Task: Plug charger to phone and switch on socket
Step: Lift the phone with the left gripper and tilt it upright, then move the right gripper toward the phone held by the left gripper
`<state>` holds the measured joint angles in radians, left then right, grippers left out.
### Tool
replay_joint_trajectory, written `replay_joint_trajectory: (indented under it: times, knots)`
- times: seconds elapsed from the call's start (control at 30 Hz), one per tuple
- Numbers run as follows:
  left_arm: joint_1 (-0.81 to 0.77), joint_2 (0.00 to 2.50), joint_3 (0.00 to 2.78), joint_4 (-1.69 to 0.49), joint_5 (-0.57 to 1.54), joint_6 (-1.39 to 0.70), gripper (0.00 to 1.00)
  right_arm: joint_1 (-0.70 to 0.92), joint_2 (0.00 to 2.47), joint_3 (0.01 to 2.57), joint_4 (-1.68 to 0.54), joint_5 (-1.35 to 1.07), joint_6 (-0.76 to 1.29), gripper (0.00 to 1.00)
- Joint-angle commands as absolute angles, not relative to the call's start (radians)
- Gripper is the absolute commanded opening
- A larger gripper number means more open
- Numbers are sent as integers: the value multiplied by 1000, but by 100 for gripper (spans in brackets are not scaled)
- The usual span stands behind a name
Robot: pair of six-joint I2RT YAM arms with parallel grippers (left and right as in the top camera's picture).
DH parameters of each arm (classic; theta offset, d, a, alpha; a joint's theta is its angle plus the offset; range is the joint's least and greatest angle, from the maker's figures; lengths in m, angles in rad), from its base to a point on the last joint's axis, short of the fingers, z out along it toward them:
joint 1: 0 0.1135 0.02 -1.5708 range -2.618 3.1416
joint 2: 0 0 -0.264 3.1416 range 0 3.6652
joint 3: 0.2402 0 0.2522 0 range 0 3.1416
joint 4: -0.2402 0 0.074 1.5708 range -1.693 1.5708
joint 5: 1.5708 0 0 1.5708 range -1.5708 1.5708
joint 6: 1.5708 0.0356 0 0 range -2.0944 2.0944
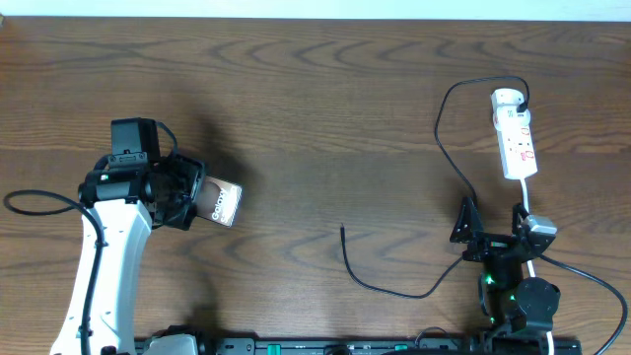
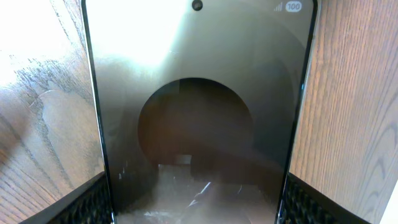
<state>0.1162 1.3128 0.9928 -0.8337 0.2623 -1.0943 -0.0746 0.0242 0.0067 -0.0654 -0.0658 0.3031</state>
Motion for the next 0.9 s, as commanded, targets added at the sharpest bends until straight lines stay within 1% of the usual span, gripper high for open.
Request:
replay_joint_trajectory:
  times: [0.0,0.17,0.23,0.33,0.4,0.43,0.57,0.67,0.8,0.87]
  knots:
    - [120,1307,1003,-832,253,-1074,7,-70,20,6,-64,-60,291,99]
    - [120,1307,1003,-833,253,-1074,7,-70,20,6,-59,-68,297,99]
    - [120,1307,1003,-833,253,-1074,7,-70,20,6,-19,-142,302,99]
    - [120,1307,1003,-833,253,-1074,7,-70,20,12,121,-269,246,99]
    - [120,1307,1003,-833,254,-1074,7,-70,27,50,145,-280,238,99]
    - [120,1307,1003,-833,255,-1074,8,-70,47,98,120,-282,215,99]
    - [120,1307,1003,-829,279,-1074,7,-70,214,307,0,-352,122,99]
    - [120,1307,1003,-829,279,-1074,8,-70,457,531,-150,-482,69,99]
    - [120,1307,1003,-830,279,-1074,7,-70,835,886,-487,-653,26,99]
    - [120,1307,1003,-830,279,-1074,7,-67,1024,1076,-723,-716,-16,99]
